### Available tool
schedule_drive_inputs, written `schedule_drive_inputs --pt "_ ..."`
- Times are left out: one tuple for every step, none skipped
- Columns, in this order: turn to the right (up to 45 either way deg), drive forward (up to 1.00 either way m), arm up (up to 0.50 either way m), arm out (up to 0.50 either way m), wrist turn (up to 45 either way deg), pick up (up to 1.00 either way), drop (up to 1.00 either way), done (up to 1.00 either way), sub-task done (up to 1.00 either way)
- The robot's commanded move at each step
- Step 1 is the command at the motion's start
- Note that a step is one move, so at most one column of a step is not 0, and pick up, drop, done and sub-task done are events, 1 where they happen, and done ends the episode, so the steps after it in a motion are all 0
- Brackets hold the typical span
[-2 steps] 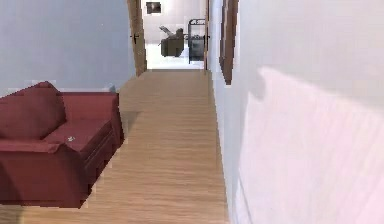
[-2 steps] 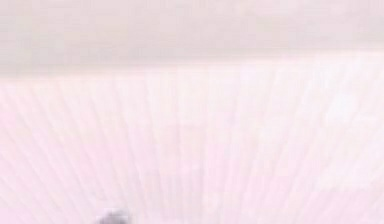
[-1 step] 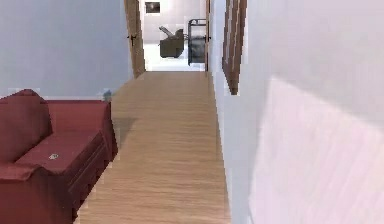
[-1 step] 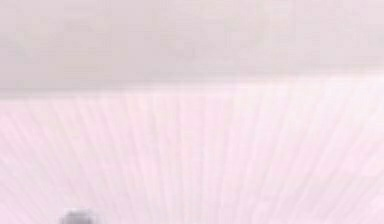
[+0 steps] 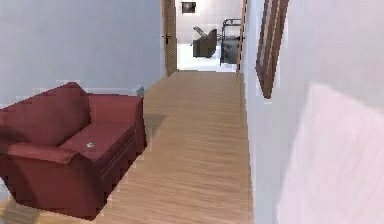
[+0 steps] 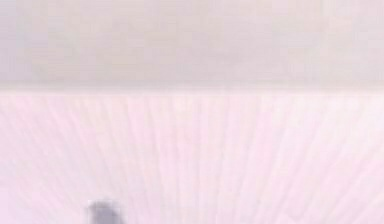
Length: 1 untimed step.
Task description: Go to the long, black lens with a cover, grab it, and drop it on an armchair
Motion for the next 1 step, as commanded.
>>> schedule_drive_inputs --pt "0.0 1.00 0.00 0.00 0.0 0.00 0.00 0.00 0.00"
